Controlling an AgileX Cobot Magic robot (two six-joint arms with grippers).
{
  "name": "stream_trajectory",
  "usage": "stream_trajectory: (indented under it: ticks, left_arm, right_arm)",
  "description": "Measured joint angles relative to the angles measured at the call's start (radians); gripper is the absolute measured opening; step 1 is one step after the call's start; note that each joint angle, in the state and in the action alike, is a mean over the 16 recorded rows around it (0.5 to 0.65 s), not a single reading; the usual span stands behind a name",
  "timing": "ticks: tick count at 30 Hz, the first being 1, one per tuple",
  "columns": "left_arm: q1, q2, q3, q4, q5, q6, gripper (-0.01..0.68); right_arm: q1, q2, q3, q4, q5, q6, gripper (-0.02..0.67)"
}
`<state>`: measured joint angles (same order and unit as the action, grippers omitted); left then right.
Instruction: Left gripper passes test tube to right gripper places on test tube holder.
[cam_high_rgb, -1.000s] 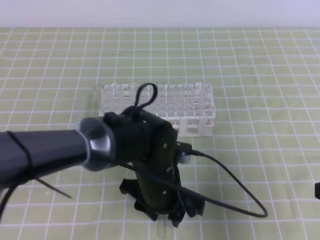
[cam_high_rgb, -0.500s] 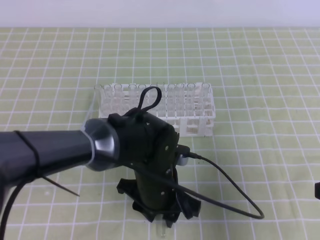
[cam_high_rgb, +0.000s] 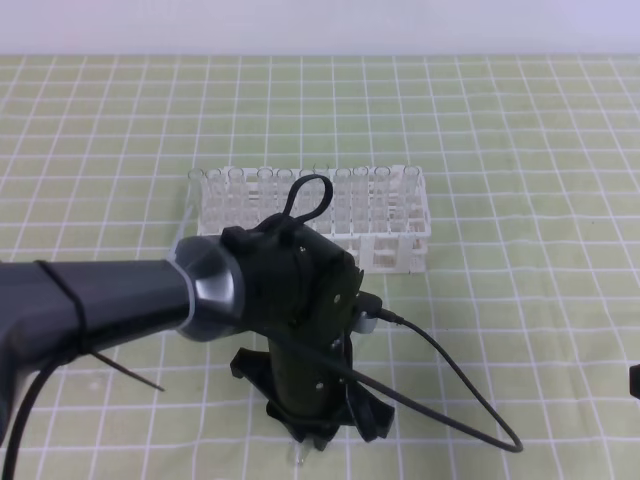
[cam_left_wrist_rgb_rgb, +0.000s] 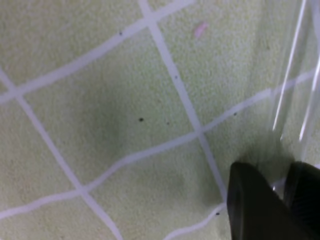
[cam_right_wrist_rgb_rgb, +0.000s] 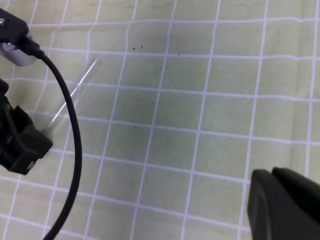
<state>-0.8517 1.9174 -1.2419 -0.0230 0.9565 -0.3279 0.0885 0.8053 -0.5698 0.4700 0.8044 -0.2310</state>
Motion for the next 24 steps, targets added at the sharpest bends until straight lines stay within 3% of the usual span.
stream_trajectory:
  ticks: [6, 24]
  left_arm:
    - [0.001, -0.003, 0.0, 0.004, 0.003, 0.039, 0.075]
    - [0.001, -0.14, -0.004, -0.108, -0.05, 0.189, 0.035]
  right_arm:
    - [0.0, 0.0, 0.0, -0.002, 0.0, 0.0, -0.016]
    - [0.0, 0.0, 0.0, -0.01, 0.004, -0.002, -0.016]
